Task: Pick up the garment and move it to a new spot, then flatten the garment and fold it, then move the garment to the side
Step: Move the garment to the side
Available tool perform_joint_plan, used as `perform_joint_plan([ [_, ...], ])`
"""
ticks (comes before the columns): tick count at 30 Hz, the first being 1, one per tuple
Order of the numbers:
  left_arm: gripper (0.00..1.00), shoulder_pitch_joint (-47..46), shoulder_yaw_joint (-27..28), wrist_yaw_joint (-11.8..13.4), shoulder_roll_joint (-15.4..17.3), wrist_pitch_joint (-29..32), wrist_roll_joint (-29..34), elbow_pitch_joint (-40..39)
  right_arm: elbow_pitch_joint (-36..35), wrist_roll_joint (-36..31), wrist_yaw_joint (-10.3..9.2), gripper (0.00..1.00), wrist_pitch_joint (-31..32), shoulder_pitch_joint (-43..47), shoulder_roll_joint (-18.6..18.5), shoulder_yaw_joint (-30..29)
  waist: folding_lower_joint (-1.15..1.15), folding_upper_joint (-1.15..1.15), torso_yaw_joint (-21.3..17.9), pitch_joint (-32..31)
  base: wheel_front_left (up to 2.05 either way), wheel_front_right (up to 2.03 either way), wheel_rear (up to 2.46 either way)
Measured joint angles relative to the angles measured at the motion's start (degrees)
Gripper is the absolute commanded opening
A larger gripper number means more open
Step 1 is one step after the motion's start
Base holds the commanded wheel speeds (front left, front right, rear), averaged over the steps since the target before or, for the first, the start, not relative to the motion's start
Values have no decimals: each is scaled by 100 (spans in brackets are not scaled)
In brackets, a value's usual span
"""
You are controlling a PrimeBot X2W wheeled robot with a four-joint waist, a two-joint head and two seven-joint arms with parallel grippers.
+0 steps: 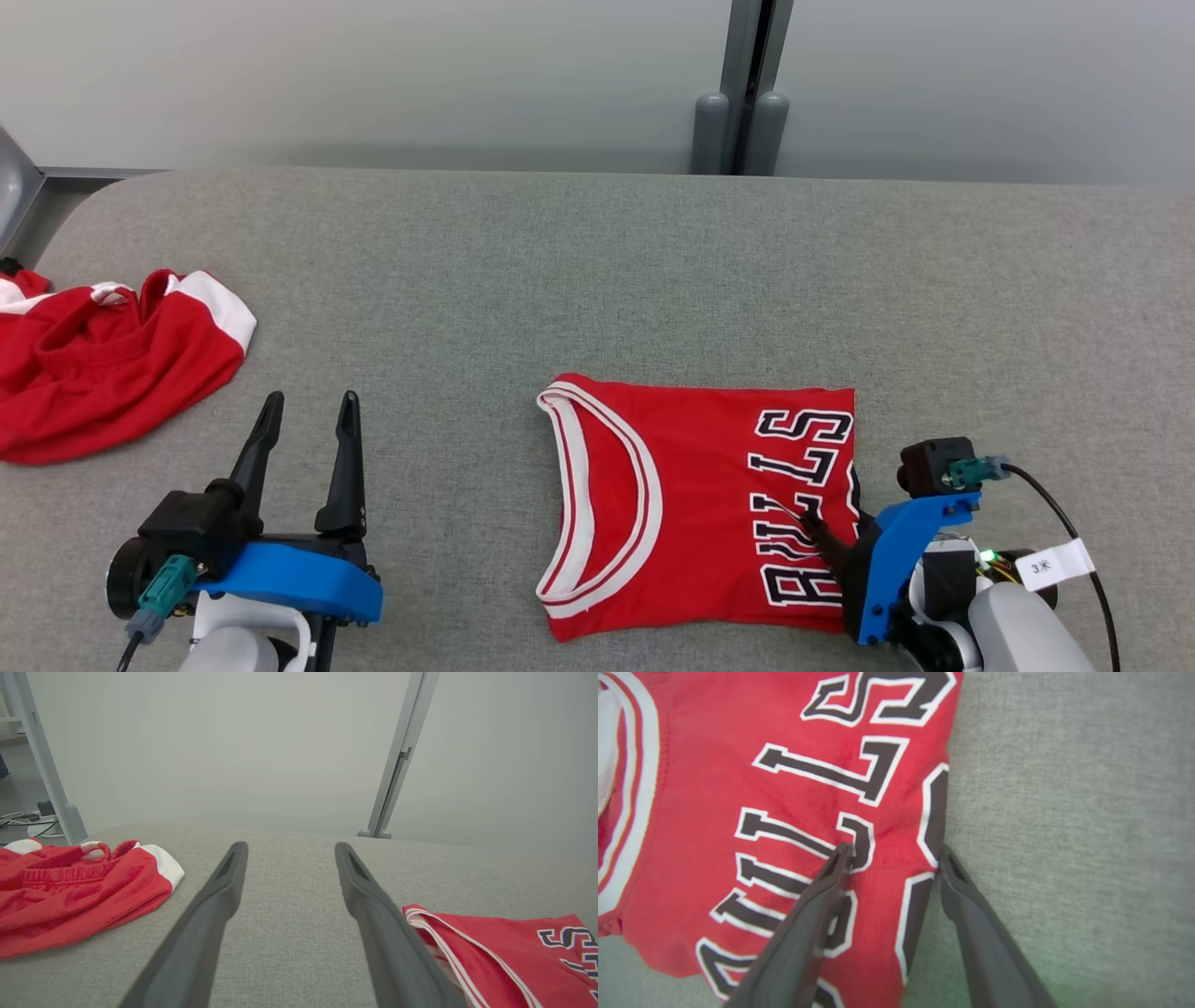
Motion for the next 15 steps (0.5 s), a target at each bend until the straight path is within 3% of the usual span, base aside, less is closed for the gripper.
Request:
perform_joint_plan([
  [1,100,-6,-7,-1,-3,0,0,2,7,-11,0,0,34,-27,-13,53,0,0,-6,10,0,0,0],
  [11,100,-170,-66,-18,-22,-31,26,-31,-69,-924,2,0,88,-676,2,301,0,1,-91,244,0,0,0],
  [15,100,-314,-57,-29,5,-41,79,-182,-220,-1081,3,0,80,-1503,-522,766,1,1,-234,529,0,0,0],
])
